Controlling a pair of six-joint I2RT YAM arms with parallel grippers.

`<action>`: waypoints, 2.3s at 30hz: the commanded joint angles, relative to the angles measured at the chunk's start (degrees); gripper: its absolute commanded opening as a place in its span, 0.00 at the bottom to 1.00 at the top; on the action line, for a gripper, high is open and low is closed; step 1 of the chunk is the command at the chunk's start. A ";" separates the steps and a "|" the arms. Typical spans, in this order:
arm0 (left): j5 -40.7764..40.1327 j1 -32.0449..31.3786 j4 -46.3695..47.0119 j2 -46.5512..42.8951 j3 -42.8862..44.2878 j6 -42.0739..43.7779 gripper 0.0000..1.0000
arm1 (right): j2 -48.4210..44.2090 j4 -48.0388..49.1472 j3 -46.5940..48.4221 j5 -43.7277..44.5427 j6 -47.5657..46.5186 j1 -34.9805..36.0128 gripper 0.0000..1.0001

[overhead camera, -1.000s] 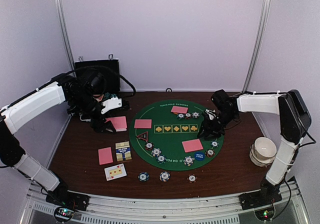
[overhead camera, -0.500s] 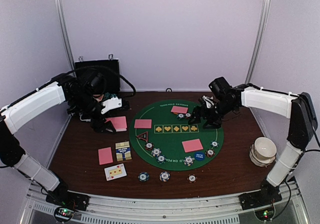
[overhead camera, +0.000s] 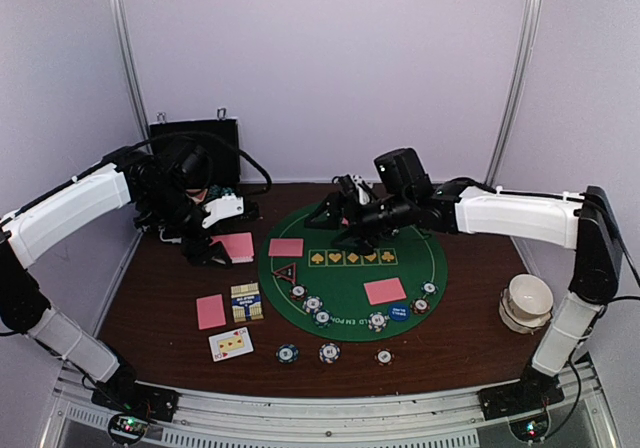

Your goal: Distribute texas hold em gaming equipment

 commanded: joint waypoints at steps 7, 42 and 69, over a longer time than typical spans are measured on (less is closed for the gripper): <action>1.21 0.13 0.45 -0.24 2.67 -0.12 0.00 | 10.66 21.08 6.14 -6.21 13.25 6.41 0.99; 1.68 0.13 0.45 -1.20 3.02 -0.49 0.00 | 31.63 24.79 25.06 -10.81 21.00 11.09 0.79; 1.48 0.13 0.28 -1.09 3.04 -0.46 0.00 | 19.61 24.66 14.48 -12.48 18.43 8.00 0.65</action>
